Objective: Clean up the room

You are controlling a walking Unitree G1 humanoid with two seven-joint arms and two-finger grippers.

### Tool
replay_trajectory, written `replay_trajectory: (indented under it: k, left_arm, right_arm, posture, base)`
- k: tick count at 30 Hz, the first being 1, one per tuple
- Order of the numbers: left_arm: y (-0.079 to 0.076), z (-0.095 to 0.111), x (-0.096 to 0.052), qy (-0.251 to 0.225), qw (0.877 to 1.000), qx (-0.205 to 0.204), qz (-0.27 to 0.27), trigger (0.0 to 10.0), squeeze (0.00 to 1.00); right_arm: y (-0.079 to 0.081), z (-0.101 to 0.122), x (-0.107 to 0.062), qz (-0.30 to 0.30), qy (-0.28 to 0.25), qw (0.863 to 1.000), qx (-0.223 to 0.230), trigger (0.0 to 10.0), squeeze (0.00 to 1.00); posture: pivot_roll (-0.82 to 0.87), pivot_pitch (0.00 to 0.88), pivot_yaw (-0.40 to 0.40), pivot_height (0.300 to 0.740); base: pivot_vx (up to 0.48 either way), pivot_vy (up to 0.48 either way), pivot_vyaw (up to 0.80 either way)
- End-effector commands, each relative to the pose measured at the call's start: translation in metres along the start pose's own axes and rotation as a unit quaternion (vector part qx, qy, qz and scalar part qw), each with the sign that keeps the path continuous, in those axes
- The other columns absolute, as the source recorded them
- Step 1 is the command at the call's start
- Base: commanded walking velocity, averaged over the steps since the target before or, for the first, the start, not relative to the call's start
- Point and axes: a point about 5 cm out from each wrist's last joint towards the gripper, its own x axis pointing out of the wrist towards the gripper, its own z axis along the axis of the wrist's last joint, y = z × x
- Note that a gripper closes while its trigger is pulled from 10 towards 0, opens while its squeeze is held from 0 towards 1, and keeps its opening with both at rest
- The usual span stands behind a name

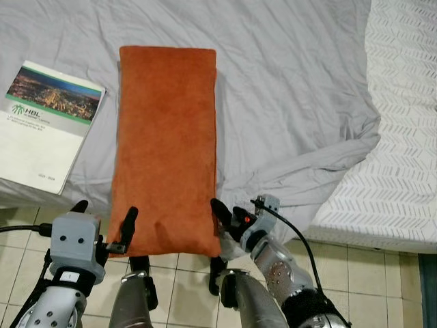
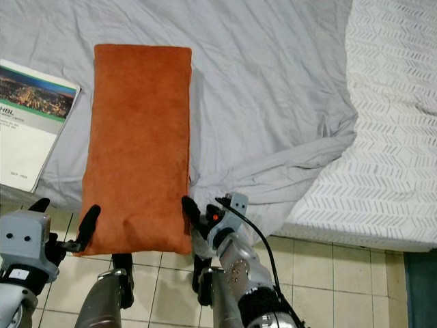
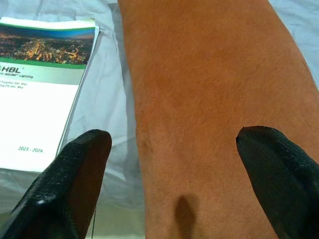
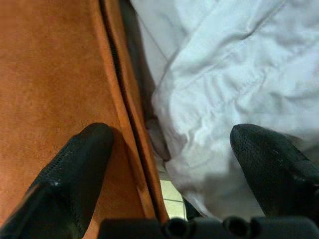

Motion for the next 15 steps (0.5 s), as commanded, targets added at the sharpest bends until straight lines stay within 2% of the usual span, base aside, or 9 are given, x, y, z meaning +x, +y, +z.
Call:
replay_trajectory:
  k: [1, 6, 8, 9, 10, 15]
  left_arm:
    - [-0.003, -0.005, -0.006, 0.014, 1.0, 0.011, -0.012, 10.0, 0.0]
    - [-0.002, -0.025, -0.001, 0.01, 1.0, 0.005, -0.02, 10.0, 0.0]
    - [-0.001, -0.044, 0.007, 0.016, 1.0, 0.011, -0.017, 10.0, 0.0]
    - [-0.002, -0.051, 0.01, 0.017, 1.0, 0.016, -0.016, 10.0, 0.0]
    - [-0.001, -0.056, 0.014, 0.02, 1.0, 0.015, -0.011, 10.0, 0.0]
    - [-0.005, -0.061, 0.023, 0.012, 1.0, 0.016, -0.005, 10.0, 0.0]
  right_arm:
    - [0.042, -0.03, 0.016, 0.036, 0.03, 0.997, 0.061, 10.0, 0.0]
    - [0.049, -0.031, 0.022, 0.037, 0.03, 0.998, 0.046, 10.0, 0.0]
    - [0.051, -0.03, 0.024, 0.037, 0.029, 0.998, 0.03, 10.0, 0.0]
    - [0.051, -0.029, 0.025, 0.035, 0.03, 0.999, 0.02, 6.5, 0.0]
    - [0.05, -0.03, 0.025, 0.034, 0.031, 0.999, 0.017, 0.0, 0.0]
    - [0.052, -0.029, 0.027, 0.033, 0.033, 0.999, 0.024, 0.0, 0.0]
  posture:
    - [0.06, 0.743, -0.184, 0.74]
    - [0.06, 0.763, -0.196, 0.74]
    - [0.04, 0.766, -0.214, 0.74]
    - [0.03, 0.767, -0.218, 0.74]
    - [0.03, 0.768, -0.223, 0.74]
    - [0.02, 0.772, -0.235, 0.74]
  base:
    - [0.0, 0.0, 0.0]
    - [0.0, 0.0, 0.0]
    - [0.0, 0.0, 0.0]
    - [0.0, 0.0, 0.0]
    - [0.0, 0.0, 0.0]
    - [0.0, 0.0, 0.0]
